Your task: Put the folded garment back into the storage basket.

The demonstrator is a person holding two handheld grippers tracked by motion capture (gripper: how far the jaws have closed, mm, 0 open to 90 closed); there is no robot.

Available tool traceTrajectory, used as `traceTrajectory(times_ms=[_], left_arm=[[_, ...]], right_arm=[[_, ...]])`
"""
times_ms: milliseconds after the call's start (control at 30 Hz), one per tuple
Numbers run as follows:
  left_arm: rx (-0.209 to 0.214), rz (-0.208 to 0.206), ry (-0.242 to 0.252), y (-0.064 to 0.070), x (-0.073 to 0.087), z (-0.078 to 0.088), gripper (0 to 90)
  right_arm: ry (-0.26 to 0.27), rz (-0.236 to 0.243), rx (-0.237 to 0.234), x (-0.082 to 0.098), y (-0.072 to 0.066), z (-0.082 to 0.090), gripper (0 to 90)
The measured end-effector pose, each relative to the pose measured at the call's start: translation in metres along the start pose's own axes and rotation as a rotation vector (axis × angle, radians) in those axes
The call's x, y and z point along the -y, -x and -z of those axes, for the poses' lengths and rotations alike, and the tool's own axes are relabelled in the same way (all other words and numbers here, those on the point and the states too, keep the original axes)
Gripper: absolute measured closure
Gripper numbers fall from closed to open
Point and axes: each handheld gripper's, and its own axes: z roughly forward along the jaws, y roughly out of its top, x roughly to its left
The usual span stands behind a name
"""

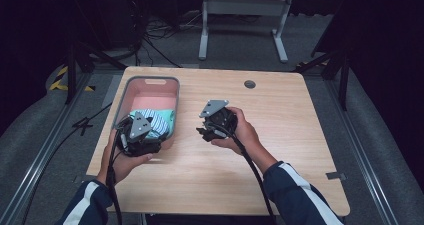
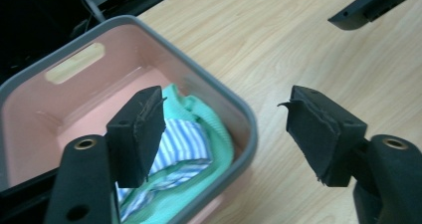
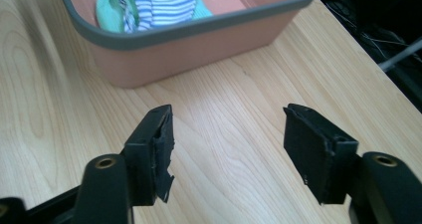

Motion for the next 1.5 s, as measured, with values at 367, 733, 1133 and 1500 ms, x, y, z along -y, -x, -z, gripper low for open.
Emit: traceTrajectory(times_ms=[367, 733, 1133, 1500], left_arm=[[0.048, -0.053, -0.013, 0.029, -0.001, -0.012, 19.8], [0.073, -0.212, -0.072, 0.063, 0.010, -0.027, 17.9], [0.172, -0.236, -0.120, 0.081, 0.026, -0.046, 17.5], [0.229, -0.268, -0.157, 0.084, 0.044, -0.060, 17.3]], right_arm=[[-0.035, -0.010, 0.041, 0.035, 0.003, 0.019, 26.8], [-0.064, -0.032, 0.078, 0.072, 0.005, 0.035, 23.3], [-0.051, -0.096, 0.099, 0.120, 0.007, 0.055, 24.2], [-0.056, -0.152, 0.095, 0.174, 0.007, 0.068, 24.1]])
